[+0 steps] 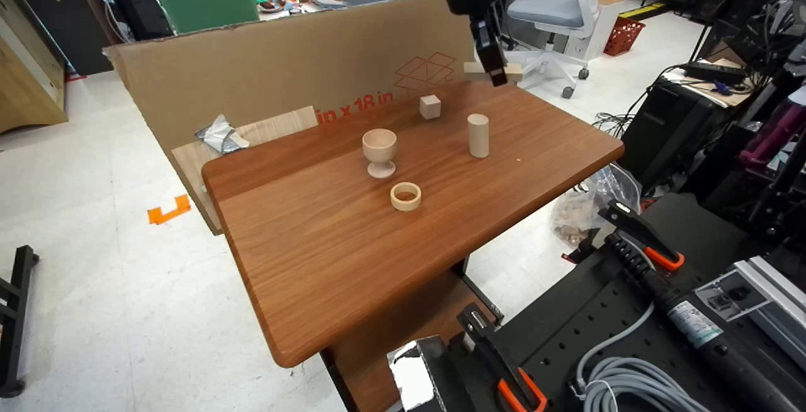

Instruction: Unstack the wooden blocks

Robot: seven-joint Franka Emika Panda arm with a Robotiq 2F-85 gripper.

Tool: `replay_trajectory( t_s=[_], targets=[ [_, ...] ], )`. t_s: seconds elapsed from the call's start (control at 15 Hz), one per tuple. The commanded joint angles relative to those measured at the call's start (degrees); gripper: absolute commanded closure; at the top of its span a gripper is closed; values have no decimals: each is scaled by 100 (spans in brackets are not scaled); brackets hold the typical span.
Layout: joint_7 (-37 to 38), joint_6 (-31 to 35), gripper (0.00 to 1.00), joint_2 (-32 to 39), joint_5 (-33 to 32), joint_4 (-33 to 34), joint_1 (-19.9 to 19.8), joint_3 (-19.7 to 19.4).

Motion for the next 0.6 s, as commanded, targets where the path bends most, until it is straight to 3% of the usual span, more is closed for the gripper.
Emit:
replay_trajectory(
  t_s=[0.0,0.53],
  targets=[
    [544,38,92,-348,445,-574,-366,28],
    [2169,-206,92,291,1266,-174,-649,-187]
  ],
)
